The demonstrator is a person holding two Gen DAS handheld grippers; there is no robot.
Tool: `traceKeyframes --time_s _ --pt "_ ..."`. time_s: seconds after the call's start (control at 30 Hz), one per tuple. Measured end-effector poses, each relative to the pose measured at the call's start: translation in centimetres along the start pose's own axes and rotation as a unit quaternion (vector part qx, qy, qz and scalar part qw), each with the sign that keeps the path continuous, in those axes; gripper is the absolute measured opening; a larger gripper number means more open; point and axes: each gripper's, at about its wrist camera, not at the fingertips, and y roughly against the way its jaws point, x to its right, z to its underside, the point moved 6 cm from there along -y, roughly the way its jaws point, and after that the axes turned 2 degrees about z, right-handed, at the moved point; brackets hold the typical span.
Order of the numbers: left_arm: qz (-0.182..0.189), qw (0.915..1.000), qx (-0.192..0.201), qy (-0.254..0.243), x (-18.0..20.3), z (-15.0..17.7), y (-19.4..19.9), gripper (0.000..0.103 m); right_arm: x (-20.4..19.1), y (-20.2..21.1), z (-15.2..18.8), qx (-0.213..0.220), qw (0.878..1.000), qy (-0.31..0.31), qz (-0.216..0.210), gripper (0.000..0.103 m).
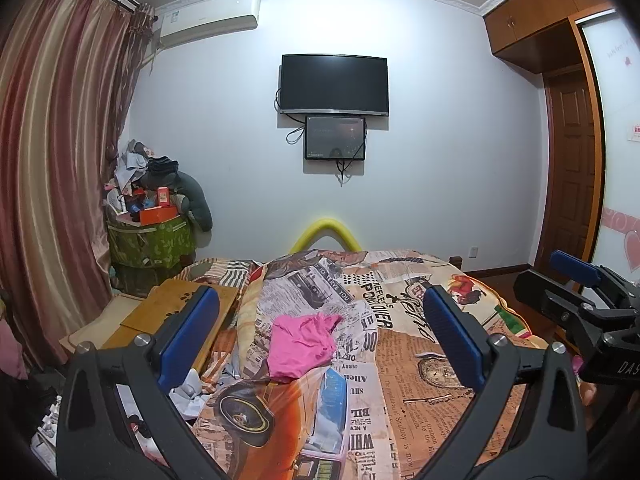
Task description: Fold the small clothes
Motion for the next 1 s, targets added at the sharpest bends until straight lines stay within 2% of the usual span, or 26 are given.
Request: traceKeyframes --time_s 1.0 --pt "0.018 0.9998 -0.002 -0.004 0.64 0.13 -0.21 0.103 0.45 0.50 -0.46 0.003 1.000 -0.007 0.008 0.103"
